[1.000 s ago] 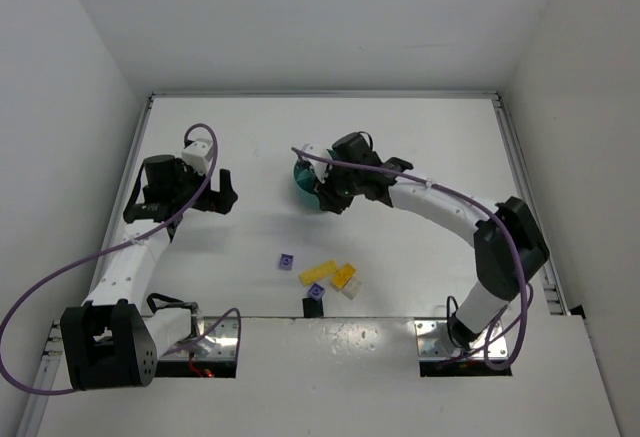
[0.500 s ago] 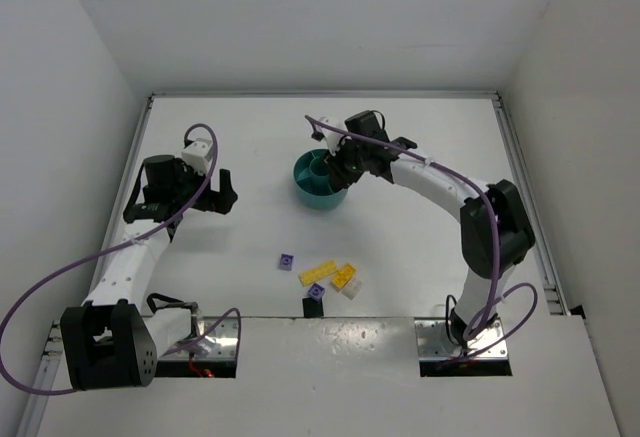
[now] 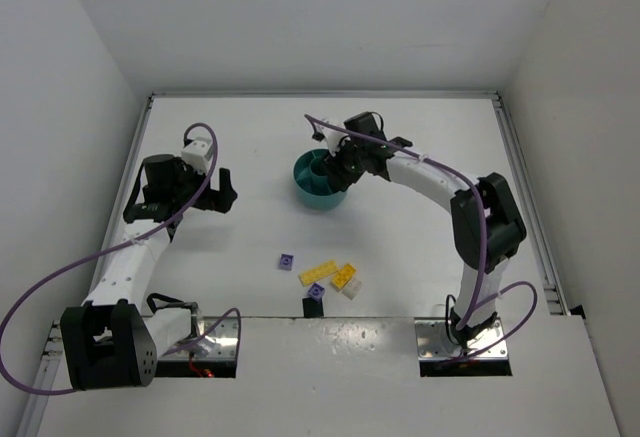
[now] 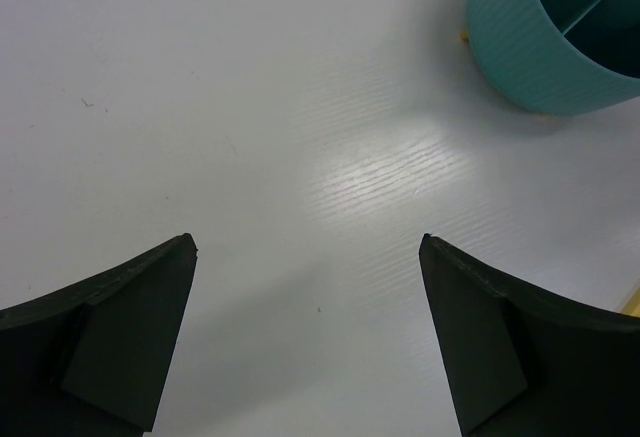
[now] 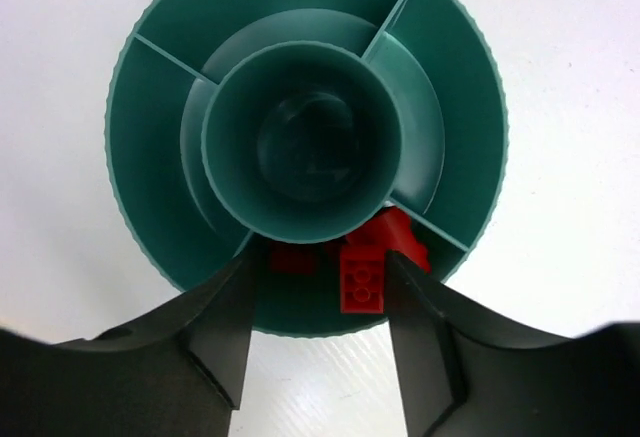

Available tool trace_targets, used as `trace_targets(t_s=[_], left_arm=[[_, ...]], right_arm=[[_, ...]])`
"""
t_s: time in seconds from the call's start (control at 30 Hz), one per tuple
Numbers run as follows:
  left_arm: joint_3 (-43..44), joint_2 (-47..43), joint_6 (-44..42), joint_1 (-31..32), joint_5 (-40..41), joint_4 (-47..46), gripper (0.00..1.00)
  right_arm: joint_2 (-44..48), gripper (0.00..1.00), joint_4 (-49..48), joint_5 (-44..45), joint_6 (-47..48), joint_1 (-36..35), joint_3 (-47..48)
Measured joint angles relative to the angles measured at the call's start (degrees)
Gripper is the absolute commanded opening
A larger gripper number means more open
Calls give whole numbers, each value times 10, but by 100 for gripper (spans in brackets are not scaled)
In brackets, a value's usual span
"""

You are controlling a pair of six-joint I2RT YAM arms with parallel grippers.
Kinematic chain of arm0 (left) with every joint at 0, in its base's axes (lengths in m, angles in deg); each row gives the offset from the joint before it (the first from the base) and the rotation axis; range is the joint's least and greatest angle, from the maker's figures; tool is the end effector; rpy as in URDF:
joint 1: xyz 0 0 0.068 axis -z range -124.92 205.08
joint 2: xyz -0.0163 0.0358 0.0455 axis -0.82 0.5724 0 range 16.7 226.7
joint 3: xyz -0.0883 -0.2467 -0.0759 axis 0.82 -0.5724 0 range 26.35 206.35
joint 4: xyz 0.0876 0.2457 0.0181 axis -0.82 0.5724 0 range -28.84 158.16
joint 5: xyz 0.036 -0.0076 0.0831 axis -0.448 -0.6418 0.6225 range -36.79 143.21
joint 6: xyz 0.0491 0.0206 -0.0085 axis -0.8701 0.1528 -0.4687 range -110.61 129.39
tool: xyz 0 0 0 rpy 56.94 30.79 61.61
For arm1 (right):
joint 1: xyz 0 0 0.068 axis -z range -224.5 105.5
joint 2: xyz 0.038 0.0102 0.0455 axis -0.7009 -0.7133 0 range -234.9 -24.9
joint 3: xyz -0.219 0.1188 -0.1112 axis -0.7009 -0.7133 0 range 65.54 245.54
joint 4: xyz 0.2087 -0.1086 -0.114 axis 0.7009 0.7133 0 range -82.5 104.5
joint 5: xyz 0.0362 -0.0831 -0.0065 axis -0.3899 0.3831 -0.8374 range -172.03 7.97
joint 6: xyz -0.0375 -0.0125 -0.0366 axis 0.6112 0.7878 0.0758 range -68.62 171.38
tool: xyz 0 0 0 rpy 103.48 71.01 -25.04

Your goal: Sort the legos into containers by color

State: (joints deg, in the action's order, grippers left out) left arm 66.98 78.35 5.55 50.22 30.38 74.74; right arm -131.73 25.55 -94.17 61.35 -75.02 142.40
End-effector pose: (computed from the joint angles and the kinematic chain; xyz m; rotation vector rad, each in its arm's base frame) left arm 0.2331 0.0060 0.2533 0.2067 2.1310 -0.3440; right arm 0.3505 0.2154 0.2151 -0.9319 2.2407 0.4197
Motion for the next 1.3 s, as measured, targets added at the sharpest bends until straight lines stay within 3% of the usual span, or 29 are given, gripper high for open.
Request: trace_targets(t_s=[0.1,0.47,0.7,0.93,1.07,1.3], left_arm=[[0,0,0,0,1,-2,100],[-5,-10,-49,14,-17,14,99],[-22,-55,-158,156,-17,91,95],[-40,-46,-210,326,31,127,94],[-41,-7,-191,379,81,126,82],[11,95,-122,440,171,147,82]], right_arm=[[0,64,0,0,-5,1,4],[31,64,20,-3,-30,6,9],[120,64,20,-14,-84,42,-41],[134,64,37,-33,-142,123,-118],[134,64,39,-42,-159,157,-123],[134,64,39,-65,-175,181,-123]])
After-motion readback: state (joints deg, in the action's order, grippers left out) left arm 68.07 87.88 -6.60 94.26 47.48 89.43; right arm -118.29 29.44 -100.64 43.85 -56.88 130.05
